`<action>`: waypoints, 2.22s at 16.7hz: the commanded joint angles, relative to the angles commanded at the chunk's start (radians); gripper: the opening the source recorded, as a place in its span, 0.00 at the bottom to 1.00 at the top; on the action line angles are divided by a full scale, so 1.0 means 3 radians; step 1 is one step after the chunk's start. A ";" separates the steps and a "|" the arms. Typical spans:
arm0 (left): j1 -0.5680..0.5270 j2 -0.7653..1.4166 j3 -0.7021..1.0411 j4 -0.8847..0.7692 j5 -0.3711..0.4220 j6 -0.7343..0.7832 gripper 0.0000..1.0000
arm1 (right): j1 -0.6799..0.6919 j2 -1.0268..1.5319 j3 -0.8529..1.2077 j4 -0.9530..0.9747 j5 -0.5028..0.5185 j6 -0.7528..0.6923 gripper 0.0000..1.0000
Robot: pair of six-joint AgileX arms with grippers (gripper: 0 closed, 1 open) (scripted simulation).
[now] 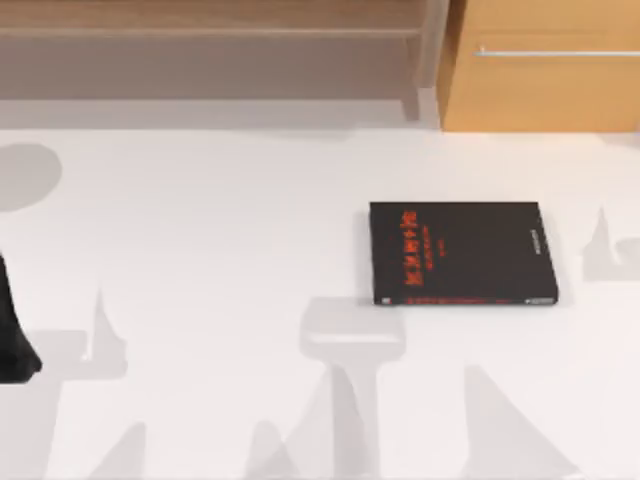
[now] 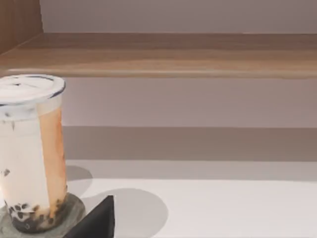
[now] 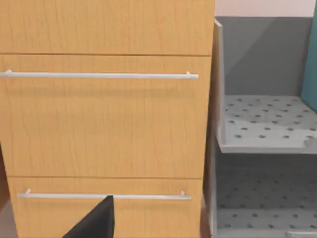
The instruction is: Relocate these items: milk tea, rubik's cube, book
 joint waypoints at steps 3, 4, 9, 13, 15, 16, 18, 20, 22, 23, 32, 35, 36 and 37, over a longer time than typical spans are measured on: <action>0.0000 0.0000 0.0000 0.0000 0.0000 0.0000 1.00 | -0.0224 0.0925 0.0668 0.0269 -0.0209 -0.0006 1.00; 0.0000 0.0000 0.0000 0.0000 0.0000 0.0000 1.00 | -0.0300 0.1242 0.0894 0.0359 -0.0280 -0.0008 1.00; 0.0000 0.0000 0.0000 0.0000 0.0000 0.0000 1.00 | -0.0659 0.2751 0.1970 0.0791 -0.0618 -0.0020 1.00; 0.0000 0.0000 0.0000 0.0000 0.0000 0.0000 1.00 | -0.0897 0.3751 0.2683 0.1077 -0.0844 -0.0028 1.00; 0.0000 0.0000 0.0000 0.0000 0.0000 0.0000 1.00 | -0.0990 0.4143 0.2961 0.1189 -0.0931 -0.0031 1.00; 0.0000 0.0000 0.0000 0.0000 0.0000 0.0000 1.00 | -0.1028 0.4306 0.3075 0.1234 -0.0966 -0.0032 1.00; 0.0000 0.0000 0.0000 0.0000 0.0000 0.0000 1.00 | -0.1086 0.4547 0.3248 0.1305 -0.1020 -0.0033 1.00; 0.0000 0.0000 0.0000 0.0000 0.0000 0.0000 1.00 | -0.1118 0.4675 0.3345 0.1344 -0.1051 -0.0034 1.00; 0.0000 0.0000 0.0000 0.0000 0.0000 0.0000 1.00 | -0.1124 0.4696 0.3361 0.1350 -0.1056 -0.0034 1.00; 0.0000 0.0000 0.0000 0.0000 0.0000 0.0000 1.00 | -0.1124 0.4696 0.3361 0.1350 -0.1056 -0.0034 1.00; 0.0000 0.0000 0.0000 0.0000 0.0000 0.0000 1.00 | -0.1065 0.4894 0.3665 0.1242 -0.0994 -0.0036 1.00; 0.0000 0.0000 0.0000 0.0000 0.0000 0.0000 1.00 | -0.1036 0.5006 0.3841 0.1179 -0.0964 -0.0037 1.00; 0.0000 0.0000 0.0000 0.0000 0.0000 0.0000 1.00 | -0.1032 0.5025 0.3869 0.1168 -0.0959 -0.0037 1.00; 0.0000 0.0000 0.0000 0.0000 0.0000 0.0000 1.00 | -0.1032 0.5026 0.3871 0.1167 -0.0959 -0.0037 1.00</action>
